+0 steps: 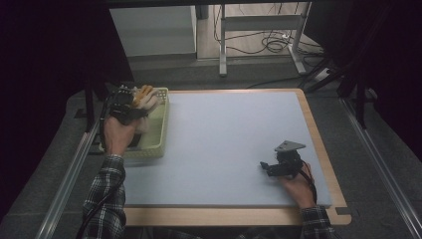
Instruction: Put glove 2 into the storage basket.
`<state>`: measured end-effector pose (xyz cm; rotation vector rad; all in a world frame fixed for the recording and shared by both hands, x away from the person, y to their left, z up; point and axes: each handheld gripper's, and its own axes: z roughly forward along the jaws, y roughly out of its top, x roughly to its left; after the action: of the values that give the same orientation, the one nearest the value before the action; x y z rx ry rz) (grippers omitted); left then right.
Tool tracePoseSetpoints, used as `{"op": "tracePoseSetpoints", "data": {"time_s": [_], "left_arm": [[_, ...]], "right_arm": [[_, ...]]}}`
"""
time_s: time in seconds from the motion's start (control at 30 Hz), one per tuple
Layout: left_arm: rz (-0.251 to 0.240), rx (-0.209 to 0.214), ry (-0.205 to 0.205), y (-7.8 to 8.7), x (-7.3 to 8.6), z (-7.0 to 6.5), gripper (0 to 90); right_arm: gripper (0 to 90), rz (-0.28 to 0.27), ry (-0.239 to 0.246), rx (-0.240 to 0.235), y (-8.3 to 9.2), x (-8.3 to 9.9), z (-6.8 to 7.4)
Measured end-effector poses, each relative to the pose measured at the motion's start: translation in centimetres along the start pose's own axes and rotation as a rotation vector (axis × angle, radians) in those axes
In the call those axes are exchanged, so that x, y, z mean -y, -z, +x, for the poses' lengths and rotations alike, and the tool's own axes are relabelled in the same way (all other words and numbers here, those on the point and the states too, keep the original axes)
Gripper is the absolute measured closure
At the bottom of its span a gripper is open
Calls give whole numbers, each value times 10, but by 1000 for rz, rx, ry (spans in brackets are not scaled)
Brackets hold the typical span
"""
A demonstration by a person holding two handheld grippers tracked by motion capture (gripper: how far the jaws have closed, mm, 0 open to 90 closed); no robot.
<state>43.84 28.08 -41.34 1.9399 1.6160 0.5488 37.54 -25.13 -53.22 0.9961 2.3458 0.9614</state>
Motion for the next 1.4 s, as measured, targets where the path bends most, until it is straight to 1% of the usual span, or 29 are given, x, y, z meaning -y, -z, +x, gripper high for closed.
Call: {"op": "tracePoseSetpoints", "data": {"time_s": [0.03, 0.07, 0.13, 0.23, 0.3, 0.33, 0.37, 0.4, 0.53, 0.57, 0.6, 0.77, 0.83, 0.9, 0.93, 0.97, 1.0, 1.03, 1.07, 1.1, 1.13, 1.17, 1.2, 1.23, 1.27, 1.3, 1.33, 1.37, 1.4], "left_arm": [[2, -6, 1, -6, 2, 7, 563], [4, -10, 10, -10, 3, 9, 563], [10, -15, 9, -18, 5, 13, 562], [17, -20, 11, -31, 7, 17, 560], [28, -18, 18, -41, 8, 17, 558], [40, -22, 10, -46, 8, 16, 557], [40, -22, 10, -46, 8, 16, 556], [60, -29, 0, -56, 8, 15, 555], [124, -60, -44, -77, 6, 11, 547], [124, -60, -44, -77, 6, 11, 547], [147, -69, -59, -85, 4, 9, 546], [196, -35, -80, -103, -1, -2, 535], [219, -32, -95, -110, -3, -8, 521], [263, -19, -91, -117, -3, -12, 480], [281, -24, -85, -121, -2, -12, 441], [288, -34, -79, -122, -2, -11, 419], [294, -37, -64, -123, -1, -8, 369], [302, -22, -49, -122, 0, -4, 311], [306, 8, -35, -120, 0, -1, 264], [306, 8, -35, -120, 0, -1, 223], [302, 38, -24, -118, 1, 2, 164], [283, 89, -13, -110, 1, 5, 119], [275, 94, -20, -106, 0, 5, 109], [275, 94, -20, -106, 0, 5, 94], [274, 84, -47, -98, -1, 4, 79], [274, 84, -47, -98, -1, 4, 77], [240, 100, -45, -87, -4, 6, 73], [240, 100, -45, -87, -4, 6, 76], [205, 119, -38, -77, -6, 9, 83]], "right_arm": [[134, 0, 0, 0, 0, 0, 0], [134, 0, 0, 0, 0, 0, 0], [134, 0, -1, -1, 0, 0, 0], [134, 0, -1, -1, 0, 0, 0], [134, 0, -1, -1, 0, 0, 0], [134, 0, -1, -1, 0, 0, 0], [134, 0, -1, -1, 0, 0, 0], [134, 0, -1, -1, 0, 0, 0], [134, 0, -1, -1, 0, 0, 0], [134, 0, -1, -1, 0, 0, 0], [134, 0, -2, -1, 0, 0, 0], [134, 1, -5, -3, 0, 0, 0], [134, 1, -5, -3, 0, 0, 0], [134, 1, -4, -3, 0, 0, 0], [134, 0, -3, -3, 0, 0, 0], [134, 1, -3, -3, 0, 0, 0], [134, 1, -4, -4, 0, 0, 0], [134, 1, -4, -4, 0, 0, 0], [134, 1, -4, -4, 0, 0, 0], [134, 1, -4, -4, 0, 0, 0], [134, 2, -6, -5, 0, 0, -1], [134, 2, -8, -6, 0, 0, -1], [134, 3, -8, -6, 0, 0, -1], [134, 3, -8, -6, 0, 0, -1], [134, 2, -6, -4, 0, 0, 0], [134, 2, -6, -4, 0, 0, 0], [134, 1, -4, -3, 0, 0, 0], [134, 1, -3, -3, 0, 0, 0], [134, 1, -4, -2, 0, 0, 0]]}}
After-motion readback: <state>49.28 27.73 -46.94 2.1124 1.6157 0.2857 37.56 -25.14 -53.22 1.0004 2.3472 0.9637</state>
